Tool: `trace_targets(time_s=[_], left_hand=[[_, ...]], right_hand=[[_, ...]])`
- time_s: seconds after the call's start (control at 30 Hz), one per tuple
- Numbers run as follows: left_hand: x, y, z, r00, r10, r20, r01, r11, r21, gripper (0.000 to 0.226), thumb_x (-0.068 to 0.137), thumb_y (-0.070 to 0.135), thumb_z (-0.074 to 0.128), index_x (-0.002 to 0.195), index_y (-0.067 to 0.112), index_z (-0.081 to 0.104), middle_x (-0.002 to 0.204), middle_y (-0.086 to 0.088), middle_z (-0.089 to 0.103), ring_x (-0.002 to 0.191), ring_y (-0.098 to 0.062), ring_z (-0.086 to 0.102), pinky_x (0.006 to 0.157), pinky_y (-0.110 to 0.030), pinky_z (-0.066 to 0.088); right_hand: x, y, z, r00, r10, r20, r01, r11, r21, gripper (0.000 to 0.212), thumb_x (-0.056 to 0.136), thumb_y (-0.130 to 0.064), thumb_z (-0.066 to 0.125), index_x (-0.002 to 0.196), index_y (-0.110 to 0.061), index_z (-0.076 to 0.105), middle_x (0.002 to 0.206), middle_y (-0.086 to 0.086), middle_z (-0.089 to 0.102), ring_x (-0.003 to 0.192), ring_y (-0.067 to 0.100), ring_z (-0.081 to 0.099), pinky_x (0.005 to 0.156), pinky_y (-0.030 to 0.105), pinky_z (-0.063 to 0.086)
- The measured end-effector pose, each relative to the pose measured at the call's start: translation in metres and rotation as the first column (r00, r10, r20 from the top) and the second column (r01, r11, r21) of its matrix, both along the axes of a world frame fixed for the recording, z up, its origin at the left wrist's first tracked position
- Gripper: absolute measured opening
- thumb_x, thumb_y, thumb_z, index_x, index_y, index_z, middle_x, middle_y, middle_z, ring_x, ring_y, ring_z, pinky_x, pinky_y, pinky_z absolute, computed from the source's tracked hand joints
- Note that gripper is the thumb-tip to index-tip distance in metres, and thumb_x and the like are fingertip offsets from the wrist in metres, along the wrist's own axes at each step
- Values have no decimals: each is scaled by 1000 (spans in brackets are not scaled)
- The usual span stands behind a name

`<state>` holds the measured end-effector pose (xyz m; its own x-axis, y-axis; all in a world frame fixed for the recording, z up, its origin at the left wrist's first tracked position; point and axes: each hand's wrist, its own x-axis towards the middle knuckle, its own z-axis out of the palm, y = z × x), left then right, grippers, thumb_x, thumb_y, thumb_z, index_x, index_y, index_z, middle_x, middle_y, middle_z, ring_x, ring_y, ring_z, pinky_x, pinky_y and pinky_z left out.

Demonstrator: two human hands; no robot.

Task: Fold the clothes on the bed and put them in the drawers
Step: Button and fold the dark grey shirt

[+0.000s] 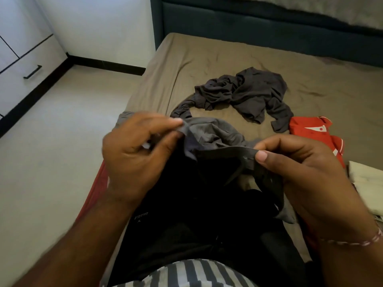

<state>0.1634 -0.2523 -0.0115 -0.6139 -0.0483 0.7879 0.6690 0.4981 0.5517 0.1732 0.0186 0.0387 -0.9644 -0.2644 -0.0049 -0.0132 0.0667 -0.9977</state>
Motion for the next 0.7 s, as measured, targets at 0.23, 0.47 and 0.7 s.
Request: trace_targets(time_s=[0.23,0.47,0.7], left_hand=[[16,37,15,970,-236,-56,229,966,-120,11,91,7,76,96,-3,77,95,-11,75,87,-22,74,76,-36,58],[17,45,9,967,-251,-47,242,960,-138,11,91,2,76,99,-5,78,97,-13,75,87,-28,73,73,-41,57],[16,44,8,974,-226,-35,215,958,-191,11,91,9,79,97,1,80,98,-11,75,86,-26,70,74,-41,53]], right_hand=[[8,-19,10,997,40,61,-32,990,-136,21,73,-34,80,86,-18,81,85,6,75,82,19,70,75,24,58],[12,-23,8,999,3,54,5,989,-146,20,74,-29,74,88,-17,82,88,8,76,86,20,71,80,25,59],[12,-25,6,999,-13,39,19,990,-141,21,73,-31,75,89,-20,82,91,9,77,88,22,74,81,27,61]])
